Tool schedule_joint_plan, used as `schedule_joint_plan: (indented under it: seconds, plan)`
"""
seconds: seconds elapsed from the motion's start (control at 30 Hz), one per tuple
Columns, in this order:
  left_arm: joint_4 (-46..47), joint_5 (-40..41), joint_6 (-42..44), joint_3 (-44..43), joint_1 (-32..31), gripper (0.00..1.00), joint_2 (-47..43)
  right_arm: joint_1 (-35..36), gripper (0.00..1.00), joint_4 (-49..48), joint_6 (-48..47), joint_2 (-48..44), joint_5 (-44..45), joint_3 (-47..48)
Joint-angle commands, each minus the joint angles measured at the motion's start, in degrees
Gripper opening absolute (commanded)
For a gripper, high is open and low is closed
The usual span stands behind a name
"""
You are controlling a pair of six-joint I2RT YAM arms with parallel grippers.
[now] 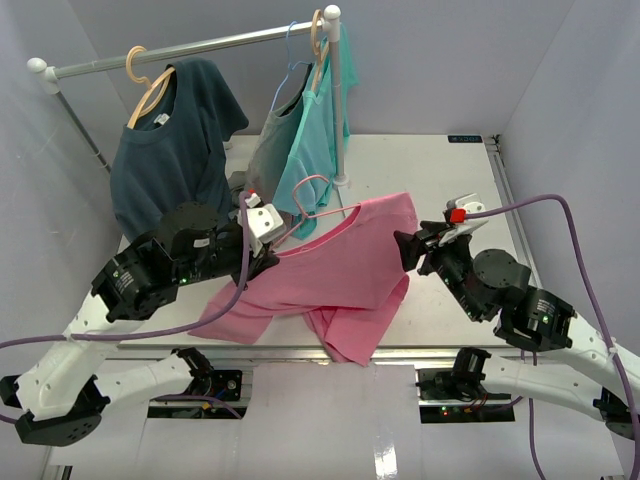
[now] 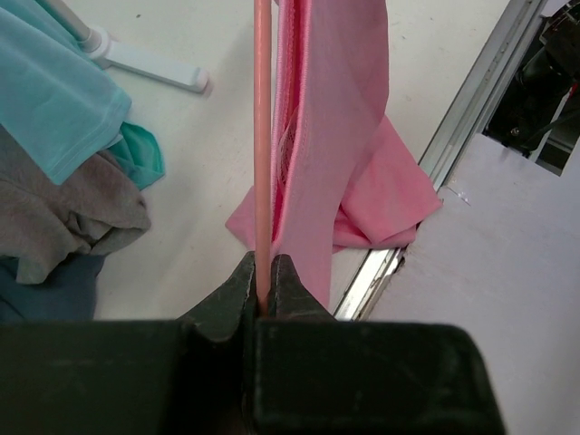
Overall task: Place the t-shirt on the hanger
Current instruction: Place the hanger at the clothesline.
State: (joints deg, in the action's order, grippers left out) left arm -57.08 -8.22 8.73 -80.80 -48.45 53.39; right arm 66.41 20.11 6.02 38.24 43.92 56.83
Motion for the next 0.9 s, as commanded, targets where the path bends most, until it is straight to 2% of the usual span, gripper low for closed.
schedule_joint_plan:
  seconds: [0.0, 0.17, 0.37, 0.47, 0.57, 0.63, 0.7, 0.77, 0.87]
  plan:
    - [-1.76, 0.75, 0.66, -4.6, 0.28, 0.0, -2.85, -0.16, 0.57, -1.34, 0.81, -0.46, 12.95, 0.14]
    - [-2.78, -1.24, 2.74, -4.78, 0.28, 0.0, -7.24, -0.66, 0.55, -1.64, 1.25, -0.97, 8.73, 3.46]
    - [-6.04, -2.98, 4.0, -4.99, 0.19, 0.0, -9.75, -0.79, 0.54, -1.01, -4.78, 6.96, 4.33, 15.07]
    - [-5.69, -3.49, 4.12, -2.41, 0.19, 0.0, -11.33, -1.16, 0.49, 0.46, -7.13, 9.11, -1.04, 18.67]
    - [-5.33, -4.47, 4.29, -0.23, 0.28, 0.0, -12.17, -1.28, 0.46, 2.58, -7.6, 6.66, -8.99, 18.29]
    - [-5.66, -6.54, 4.89, 0.5, 0.28, 0.0, -12.36, -1.2, 0.45, 3.78, -7.82, 5.32, -8.95, 16.75]
    - [-6.21, -9.62, 5.73, 1.07, 0.14, 0.0, -12.65, -1.2, 0.45, 3.79, -8.74, 5.68, -4.92, 17.09]
    - [-6.37, -12.59, 6.65, 1.97, 0.02, 0.0, -12.68, -1.2, 0.46, 5.16, -9.98, 9.65, -4.82, 20.09]
    - [-6.09, -11.4, 6.87, 3.53, 0.0, 0.0, -11.49, -1.55, 0.46, 9.51, -10.74, 15.66, -11.07, 29.01]
